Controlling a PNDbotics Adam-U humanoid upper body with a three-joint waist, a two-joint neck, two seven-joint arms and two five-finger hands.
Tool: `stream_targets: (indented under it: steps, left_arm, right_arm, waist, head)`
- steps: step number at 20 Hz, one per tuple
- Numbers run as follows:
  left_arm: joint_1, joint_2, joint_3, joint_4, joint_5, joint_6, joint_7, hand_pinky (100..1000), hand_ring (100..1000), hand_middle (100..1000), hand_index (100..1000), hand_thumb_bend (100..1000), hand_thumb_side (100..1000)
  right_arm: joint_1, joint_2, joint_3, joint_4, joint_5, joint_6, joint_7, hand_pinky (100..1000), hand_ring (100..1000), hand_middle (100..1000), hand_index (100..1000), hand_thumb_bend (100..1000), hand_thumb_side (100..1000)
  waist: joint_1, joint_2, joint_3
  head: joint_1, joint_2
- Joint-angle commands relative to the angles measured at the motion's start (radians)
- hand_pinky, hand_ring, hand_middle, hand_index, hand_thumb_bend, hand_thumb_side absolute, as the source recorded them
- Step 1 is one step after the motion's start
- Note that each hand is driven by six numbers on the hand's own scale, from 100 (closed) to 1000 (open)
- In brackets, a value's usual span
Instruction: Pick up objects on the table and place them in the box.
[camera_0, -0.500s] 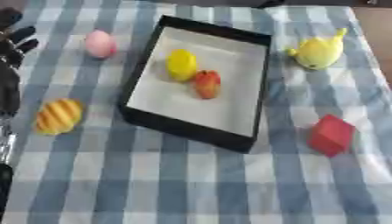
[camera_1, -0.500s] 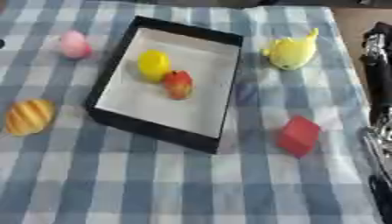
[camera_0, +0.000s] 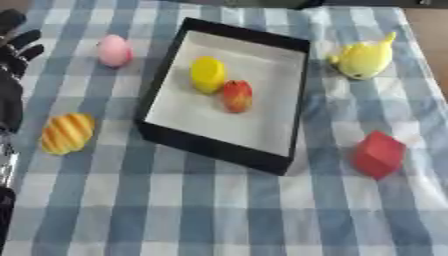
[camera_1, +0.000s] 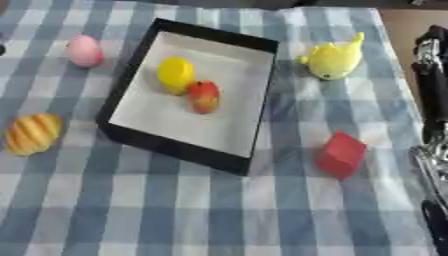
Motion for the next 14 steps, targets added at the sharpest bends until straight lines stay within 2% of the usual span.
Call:
stream_targets:
  steps: [1,11,14]
  left_arm:
    - [-0.012,0.019,0.004,-0.014,-0.004,-0.002,0.004,848,803,821,824,129,802]
    - [-0.013,0.018,0.005,-0.014,-0.004,-0.001,0.006,848,803,820,823,130,803]
    - [-0.011,0.020,0.004,-0.014,-0.005,-0.001,0.004,848,804,820,824,129,804]
  right_arm:
    - [-0.007,-0.028,-0.005,-0.011,0.006,-0.002,0.002,787,799,715,827,100,751]
    - [-0.023,-0.035,-0.008,-0.009,0.009,0.005,0.010,787,801,718,829,100,744]
    - [-0.040,-0.067,-0.013,-0.005,0.014,0.016,0.022,792,809,730,834,100,723]
  waist:
    - [0.011,-0.035,0.001]
    - [0.008,-0.033,0.011]
    - [0.006,-0.034,0.010]
  head:
    - [0.004,-0.013]
    - [0.019,-0.022]
    - [0.014,-0.017]
